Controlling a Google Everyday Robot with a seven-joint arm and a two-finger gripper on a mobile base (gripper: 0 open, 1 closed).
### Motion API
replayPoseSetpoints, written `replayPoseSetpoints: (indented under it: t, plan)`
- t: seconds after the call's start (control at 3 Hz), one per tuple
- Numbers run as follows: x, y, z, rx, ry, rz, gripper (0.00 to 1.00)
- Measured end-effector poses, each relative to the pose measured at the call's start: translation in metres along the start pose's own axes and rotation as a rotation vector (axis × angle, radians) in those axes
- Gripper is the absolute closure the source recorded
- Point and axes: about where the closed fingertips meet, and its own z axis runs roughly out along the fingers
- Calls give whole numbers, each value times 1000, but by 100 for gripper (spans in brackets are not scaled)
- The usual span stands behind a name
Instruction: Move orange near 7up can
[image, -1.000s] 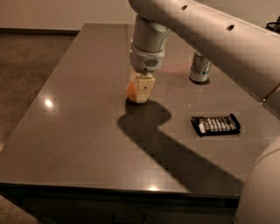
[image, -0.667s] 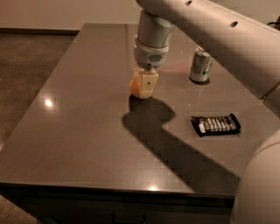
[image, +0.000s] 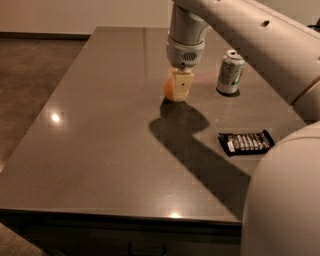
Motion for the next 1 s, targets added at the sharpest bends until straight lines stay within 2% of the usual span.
replayPoseSetpoints:
  t: [1.0]
  plan:
    - [54, -15, 8, 16, 80, 82, 100]
